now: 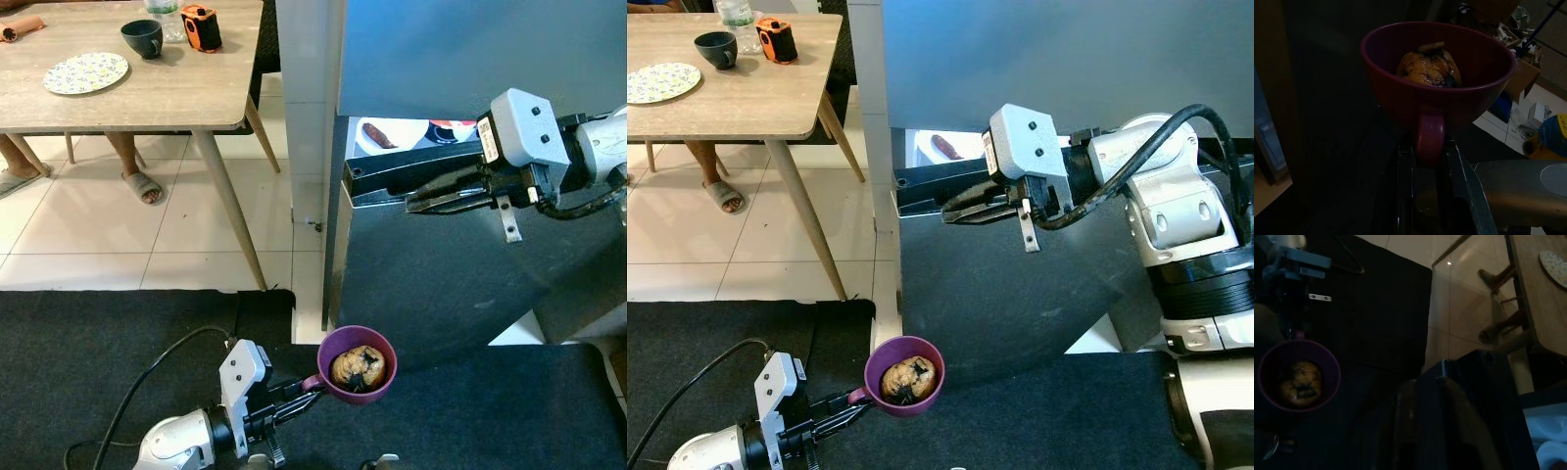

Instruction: Restocking fridge

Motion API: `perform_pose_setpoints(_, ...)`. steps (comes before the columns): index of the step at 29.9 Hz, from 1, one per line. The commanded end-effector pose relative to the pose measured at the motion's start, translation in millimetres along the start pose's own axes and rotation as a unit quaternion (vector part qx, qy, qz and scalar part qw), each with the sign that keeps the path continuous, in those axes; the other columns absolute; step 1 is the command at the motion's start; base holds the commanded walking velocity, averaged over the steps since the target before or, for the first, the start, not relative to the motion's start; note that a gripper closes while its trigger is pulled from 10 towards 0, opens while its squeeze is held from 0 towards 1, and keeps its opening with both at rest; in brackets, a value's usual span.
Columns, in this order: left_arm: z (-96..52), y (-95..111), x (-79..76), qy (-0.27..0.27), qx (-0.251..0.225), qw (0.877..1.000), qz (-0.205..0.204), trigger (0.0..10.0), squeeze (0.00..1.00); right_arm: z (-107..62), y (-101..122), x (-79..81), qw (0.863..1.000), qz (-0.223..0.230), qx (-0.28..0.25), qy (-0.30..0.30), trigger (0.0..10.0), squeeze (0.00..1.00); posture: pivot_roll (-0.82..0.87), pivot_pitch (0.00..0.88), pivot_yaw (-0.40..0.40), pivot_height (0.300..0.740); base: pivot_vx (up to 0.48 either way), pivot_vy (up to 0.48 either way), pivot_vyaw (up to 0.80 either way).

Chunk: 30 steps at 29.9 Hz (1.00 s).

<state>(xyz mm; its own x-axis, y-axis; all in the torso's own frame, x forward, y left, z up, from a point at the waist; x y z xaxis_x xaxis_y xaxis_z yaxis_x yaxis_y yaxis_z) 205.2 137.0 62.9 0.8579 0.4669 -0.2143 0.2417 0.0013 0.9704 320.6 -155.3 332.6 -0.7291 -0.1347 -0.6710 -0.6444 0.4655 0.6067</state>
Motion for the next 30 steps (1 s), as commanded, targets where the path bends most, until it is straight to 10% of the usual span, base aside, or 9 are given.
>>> perform_pose_setpoints(1, 3.1, 1.4, -4.2, -0.008, -0.010, 1.000, -0.002, 10.0, 0.00, 2.2, -8.0, 2.8, 1.000, 0.002, 0.024, 0.004, 10.0, 1.00, -0.07, 0.171, -0.029, 0.740, 0.000, 0.000, 0.00)
perform_pose_setpoints(8, 2.7, 1.2, -4.1, -0.007, -0.010, 1.000, -0.002, 10.0, 0.00, 2.5, -33.7, 2.3, 0.992, 0.003, 0.123, -0.016, 10.0, 1.00, -0.07, 0.172, -0.028, 0.740, 0.000, 0.000, 0.00)
perform_pose_setpoints(9, 2.9, 1.2, -4.2, -0.008, -0.010, 1.000, -0.003, 10.0, 0.00, 1.4, -37.4, 2.9, 0.990, 0.006, 0.137, -0.015, 10.0, 0.81, -0.07, 0.173, -0.028, 0.740, 0.000, 0.000, 0.00)
perform_pose_setpoints(10, 2.9, 1.2, -4.4, -0.008, -0.010, 1.000, -0.003, 10.0, 0.00, -1.0, -44.1, 4.0, 0.986, 0.008, 0.164, -0.014, 10.0, 0.00, -0.07, 0.173, -0.028, 0.740, 0.000, 0.000, 0.00)
perform_pose_setpoints(30, 3.1, 1.1, -5.2, -0.008, -0.011, 1.000, -0.004, 10.0, 0.00, -24.9, -57.3, 45.5, 0.961, 0.063, 0.230, 0.140, 10.0, 0.00, -0.08, 0.177, -0.035, 0.740, 0.000, 0.000, 0.00)
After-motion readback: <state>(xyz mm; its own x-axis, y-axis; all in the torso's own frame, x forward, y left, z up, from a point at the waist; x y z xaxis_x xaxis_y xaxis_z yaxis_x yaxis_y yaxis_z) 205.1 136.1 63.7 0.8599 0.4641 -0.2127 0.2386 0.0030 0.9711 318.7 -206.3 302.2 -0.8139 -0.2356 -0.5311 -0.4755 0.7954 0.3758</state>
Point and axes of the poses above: a point about 5 cm out from each wrist's last joint towards the gripper, its own z axis pointing out of the wrist towards the gripper, its own y axis along the axis of the wrist's last joint, x = y × z, the point moved 1 cm from there along z, pointing out of the wrist towards the gripper, and after that the axes turned 5 degrees about -z, right-handed, at the moved point
